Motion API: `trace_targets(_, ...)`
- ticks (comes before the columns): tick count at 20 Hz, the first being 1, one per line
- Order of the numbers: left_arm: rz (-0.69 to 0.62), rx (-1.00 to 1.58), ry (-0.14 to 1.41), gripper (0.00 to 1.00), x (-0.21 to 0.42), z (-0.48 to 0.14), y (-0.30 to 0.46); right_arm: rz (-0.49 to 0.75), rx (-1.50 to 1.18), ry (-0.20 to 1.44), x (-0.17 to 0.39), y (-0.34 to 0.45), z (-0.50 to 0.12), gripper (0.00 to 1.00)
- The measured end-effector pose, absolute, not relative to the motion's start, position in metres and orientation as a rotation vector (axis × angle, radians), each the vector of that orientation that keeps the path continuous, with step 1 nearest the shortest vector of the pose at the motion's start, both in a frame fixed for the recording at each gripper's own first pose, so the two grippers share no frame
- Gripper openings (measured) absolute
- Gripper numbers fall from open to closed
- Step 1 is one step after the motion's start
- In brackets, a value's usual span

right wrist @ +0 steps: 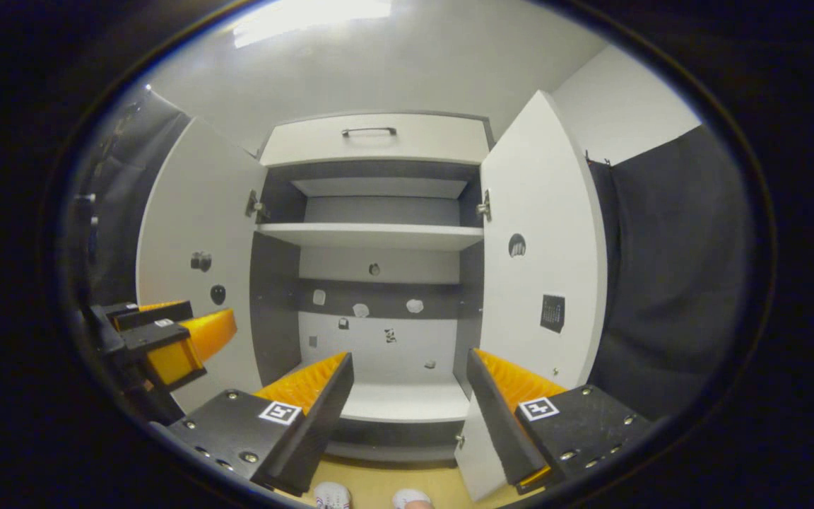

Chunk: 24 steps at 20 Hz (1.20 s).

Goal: Grab one shoe with the right hand and put it into the shoe cabinet, grab the other shoe with the left hand and put it into the shoe cabinet; then close the right door with the right hand and the left door with the left hand.

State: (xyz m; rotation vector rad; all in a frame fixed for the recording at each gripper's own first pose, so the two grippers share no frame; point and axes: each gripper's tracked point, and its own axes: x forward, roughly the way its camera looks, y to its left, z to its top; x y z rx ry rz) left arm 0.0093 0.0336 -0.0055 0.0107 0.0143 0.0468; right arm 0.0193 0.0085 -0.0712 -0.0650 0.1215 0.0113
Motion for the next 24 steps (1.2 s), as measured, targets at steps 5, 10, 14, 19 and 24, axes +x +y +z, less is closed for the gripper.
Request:
trace_targets(5,0.067,0.023,0.015,0.96,0.009,-0.004,0.042,0.025,-0.081,0.23,0.023,0.008,-0.133,0.96)
trace_targets(10,0.087,0.029,0.02,0.92,0.006,-0.006,0.049,0.06,-0.099,0.432,0.014,0.008,-0.237,0.96)
trace_targets(14,0.1,0.031,0.029,0.96,0.005,-0.008,0.053,0.091,-0.108,0.665,-0.015,0.007,-0.349,0.85)
trace_targets(19,0.111,0.036,0.048,0.92,0.005,-0.015,0.057,0.119,-0.13,0.915,-0.06,0.0,-0.466,0.82)
trace_targets(24,0.12,0.05,0.058,0.96,0.004,-0.018,0.061,0.132,-0.077,1.119,-0.097,-0.002,-0.541,0.82)
